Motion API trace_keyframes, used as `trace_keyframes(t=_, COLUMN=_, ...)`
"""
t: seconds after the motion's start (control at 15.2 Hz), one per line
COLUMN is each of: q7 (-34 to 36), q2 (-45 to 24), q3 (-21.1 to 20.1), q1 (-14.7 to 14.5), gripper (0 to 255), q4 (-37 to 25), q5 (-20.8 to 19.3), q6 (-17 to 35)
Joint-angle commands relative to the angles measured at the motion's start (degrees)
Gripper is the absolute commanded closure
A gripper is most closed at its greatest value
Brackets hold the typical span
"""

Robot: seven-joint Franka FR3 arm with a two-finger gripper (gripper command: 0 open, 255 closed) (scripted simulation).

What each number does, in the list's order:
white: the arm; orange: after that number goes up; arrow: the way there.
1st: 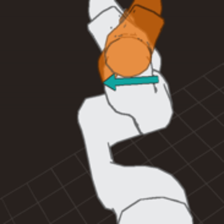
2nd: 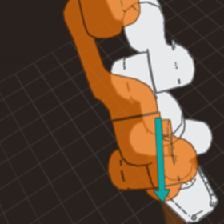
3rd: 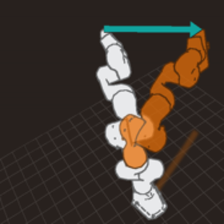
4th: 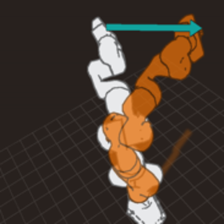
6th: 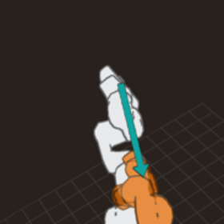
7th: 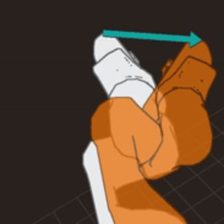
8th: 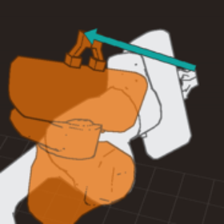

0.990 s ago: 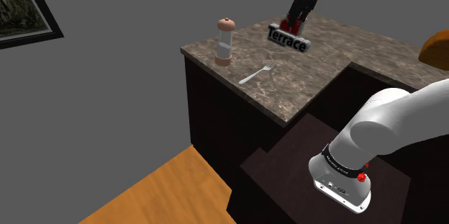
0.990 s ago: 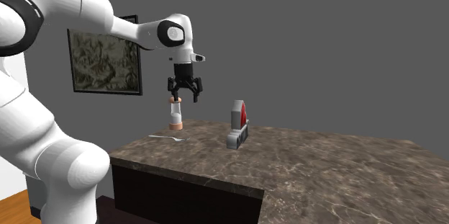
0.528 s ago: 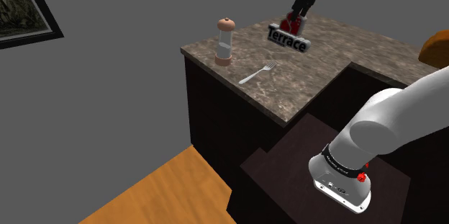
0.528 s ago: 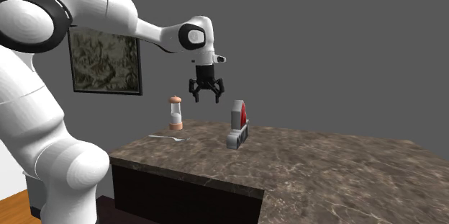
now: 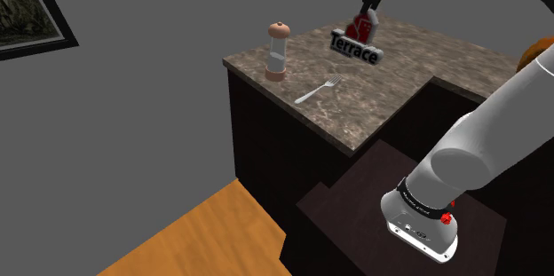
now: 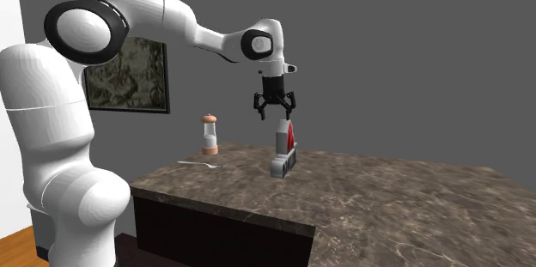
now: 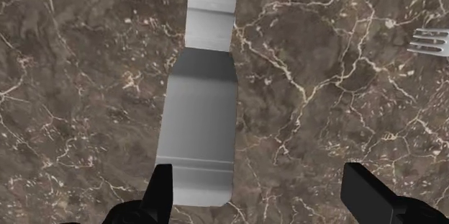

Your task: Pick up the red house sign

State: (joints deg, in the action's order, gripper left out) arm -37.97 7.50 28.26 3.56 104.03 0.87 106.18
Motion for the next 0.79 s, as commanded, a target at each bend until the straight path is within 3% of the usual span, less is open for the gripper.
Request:
trace_keyframes(t=0.0, q7=-3.6, q2=-4.2, q3=1.9, q1=0.6, gripper=0, q4=-4.2, q5=2.5, q6=0.0)
trace_keyframes(t=0.07, q7=-4.9, q2=-6.0, q3=2.5, q1=1.0, gripper=0, q4=-6.1, q5=3.6, q6=-0.2)
trace_keyframes(t=0.66, q7=-5.2, q2=-5.7, q3=2.3, q1=1.1, gripper=0, q4=0.1, q5=3.5, q6=5.7)
trace_keyframes(t=0.73, q7=-5.3, q2=-5.7, q3=2.3, q1=1.1, gripper=255, q4=0.1, q5=3.6, q6=5.7)
